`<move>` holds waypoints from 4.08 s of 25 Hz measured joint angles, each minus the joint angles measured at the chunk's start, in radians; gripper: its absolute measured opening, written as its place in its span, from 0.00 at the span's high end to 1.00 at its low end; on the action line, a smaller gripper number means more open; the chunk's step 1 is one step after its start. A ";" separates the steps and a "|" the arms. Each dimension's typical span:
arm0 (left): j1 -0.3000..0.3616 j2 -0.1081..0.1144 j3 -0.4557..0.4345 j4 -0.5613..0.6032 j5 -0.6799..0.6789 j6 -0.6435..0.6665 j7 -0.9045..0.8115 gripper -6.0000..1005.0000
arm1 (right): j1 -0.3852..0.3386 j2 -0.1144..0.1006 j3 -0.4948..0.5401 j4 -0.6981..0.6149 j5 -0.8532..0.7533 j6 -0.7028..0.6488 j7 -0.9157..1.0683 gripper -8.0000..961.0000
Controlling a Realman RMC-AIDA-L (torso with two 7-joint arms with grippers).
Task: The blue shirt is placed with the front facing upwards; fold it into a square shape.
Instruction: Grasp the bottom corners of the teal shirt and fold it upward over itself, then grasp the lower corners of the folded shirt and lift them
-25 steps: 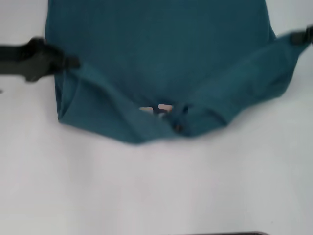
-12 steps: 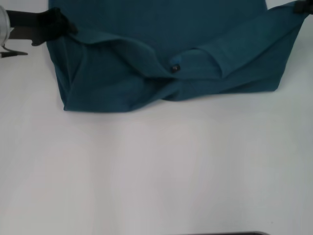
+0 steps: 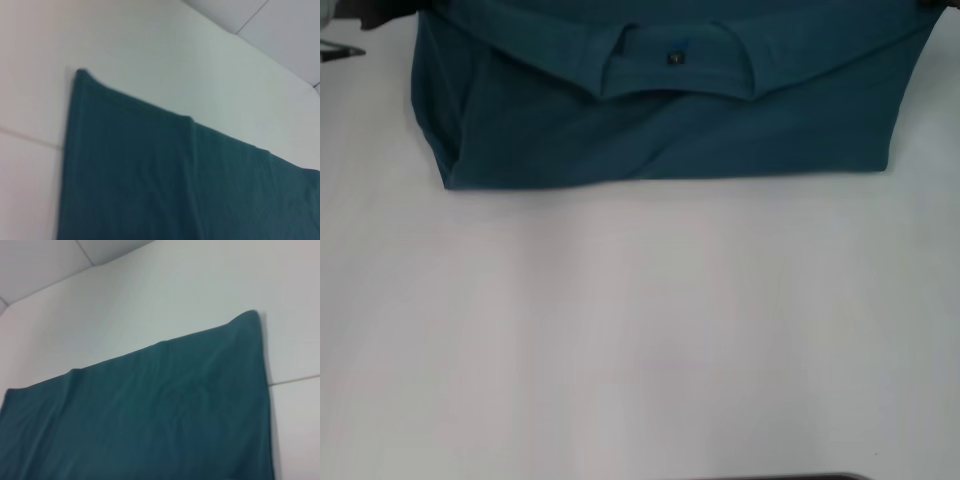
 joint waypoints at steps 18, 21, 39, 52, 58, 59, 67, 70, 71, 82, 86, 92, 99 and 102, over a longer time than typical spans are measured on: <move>-0.025 -0.004 0.052 0.008 0.053 -0.076 -0.037 0.97 | 0.141 0.031 -0.110 0.095 -0.266 0.254 0.012 0.95; -0.024 -0.006 0.052 0.008 0.054 -0.079 -0.038 0.97 | 0.153 0.037 -0.111 0.096 -0.285 0.270 0.013 0.95; -0.049 -0.008 0.052 0.010 0.070 -0.096 -0.036 0.95 | 0.204 0.042 -0.172 0.151 -0.295 0.360 0.013 0.95; -0.049 -0.013 0.052 0.002 0.079 -0.069 -0.026 0.86 | 0.207 0.030 -0.170 0.169 -0.290 0.362 0.014 0.92; -0.046 -0.019 0.052 -0.003 0.079 -0.075 -0.029 0.82 | 0.210 0.021 -0.175 0.172 -0.292 0.368 0.027 0.75; -0.046 -0.019 0.052 -0.003 0.079 -0.074 -0.029 0.75 | 0.211 0.018 -0.175 0.172 -0.292 0.364 0.027 0.71; -0.042 -0.020 0.048 -0.004 0.072 -0.069 -0.030 0.38 | 0.211 -0.016 -0.152 0.163 -0.275 0.201 0.051 0.39; -0.028 -0.020 0.042 -0.012 0.068 -0.051 -0.030 0.27 | 0.167 -0.021 -0.081 0.102 -0.183 0.036 0.011 0.32; -0.018 -0.023 0.040 -0.023 0.063 -0.036 -0.029 0.23 | 0.143 -0.020 -0.059 0.077 -0.145 -0.010 -0.010 0.30; 0.154 -0.013 -0.020 -0.145 -0.143 0.263 -0.027 0.08 | -0.223 -0.022 0.126 -0.038 0.404 -0.519 -0.214 0.04; 0.192 -0.011 -0.098 -0.085 -0.161 0.302 -0.027 0.07 | -0.289 0.004 0.200 -0.001 0.451 -0.584 -0.268 0.05; 0.238 -0.015 -0.161 -0.026 -0.165 0.332 -0.018 0.07 | -0.310 0.015 0.212 0.062 0.446 -0.590 -0.327 0.05; 0.240 -0.028 -0.138 0.049 -0.157 0.304 0.023 0.07 | -0.289 0.010 0.207 0.070 0.446 -0.585 -0.340 0.06; 0.237 -0.036 -0.117 0.061 -0.156 0.264 0.043 0.07 | -0.286 0.008 0.212 0.071 0.446 -0.582 -0.340 0.06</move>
